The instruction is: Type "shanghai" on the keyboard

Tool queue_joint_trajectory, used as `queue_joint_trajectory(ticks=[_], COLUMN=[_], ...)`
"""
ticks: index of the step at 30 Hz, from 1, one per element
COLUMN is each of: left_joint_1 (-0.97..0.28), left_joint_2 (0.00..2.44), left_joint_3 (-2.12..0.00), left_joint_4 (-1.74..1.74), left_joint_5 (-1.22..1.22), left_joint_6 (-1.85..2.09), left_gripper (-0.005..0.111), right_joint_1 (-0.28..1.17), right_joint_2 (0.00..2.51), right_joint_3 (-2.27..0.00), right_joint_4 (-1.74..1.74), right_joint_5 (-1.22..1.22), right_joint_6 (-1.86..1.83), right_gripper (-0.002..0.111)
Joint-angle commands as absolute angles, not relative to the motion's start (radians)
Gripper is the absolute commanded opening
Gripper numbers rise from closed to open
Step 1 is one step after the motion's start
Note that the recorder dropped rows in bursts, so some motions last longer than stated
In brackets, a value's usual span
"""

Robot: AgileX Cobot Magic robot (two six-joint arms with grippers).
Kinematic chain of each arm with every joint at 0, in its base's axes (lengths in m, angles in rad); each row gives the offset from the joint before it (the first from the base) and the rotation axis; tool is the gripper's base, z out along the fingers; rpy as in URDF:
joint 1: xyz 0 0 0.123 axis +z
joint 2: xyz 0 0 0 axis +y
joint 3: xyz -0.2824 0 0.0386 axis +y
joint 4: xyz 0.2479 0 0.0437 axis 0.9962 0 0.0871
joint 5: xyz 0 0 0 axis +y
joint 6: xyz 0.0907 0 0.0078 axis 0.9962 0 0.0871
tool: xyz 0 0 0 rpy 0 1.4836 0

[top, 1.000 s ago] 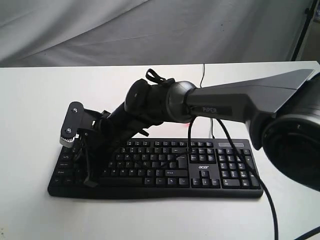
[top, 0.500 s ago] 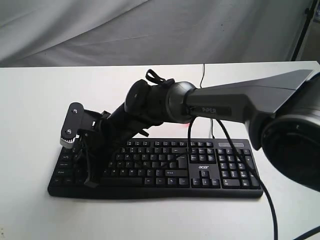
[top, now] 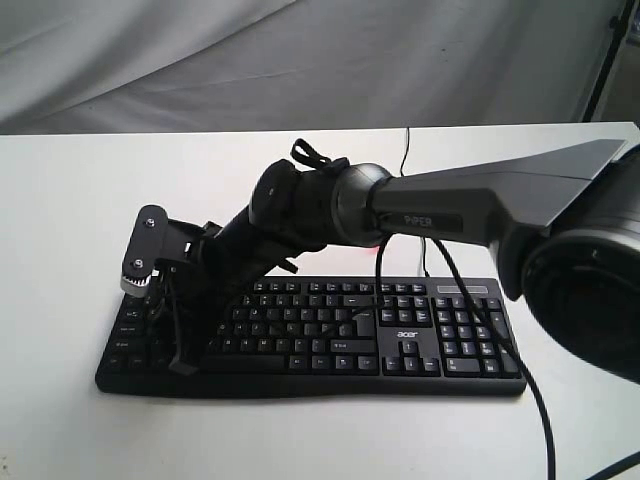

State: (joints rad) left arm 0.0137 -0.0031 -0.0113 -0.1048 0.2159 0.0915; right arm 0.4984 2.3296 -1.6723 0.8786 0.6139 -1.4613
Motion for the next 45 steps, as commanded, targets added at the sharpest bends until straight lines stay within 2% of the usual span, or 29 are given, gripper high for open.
queue_joint_trajectory(ticks=[1,25,42,45], left_joint_1=[0.01,0.01,0.01,0.01], left_joint_2=[0.0,0.0,0.0,0.0], left_joint_3=[-0.011,-0.011,-0.011,-0.011], left_joint_4=[-0.109,-0.109,-0.109,-0.109], left_joint_5=[0.213,0.213,0.213,0.213], left_joint_6=[0.09,0.09,0.09,0.09], left_gripper=[0.001,0.001,0.001,0.001], right_joint_1=[0.499,0.497,0.497,0.467], right_joint_2=[2.33,2.331,2.223,2.211], right_joint_3=[-1.678,-1.678,-1.678,-1.678], right_joint_4=[0.873,0.873,0.738,0.684], right_joint_5=[0.606,0.593,0.658,0.75], right_joint_6=[-1.472,-1.472,-1.333,-1.306], right_gripper=[0.0,0.0,0.0,0.0])
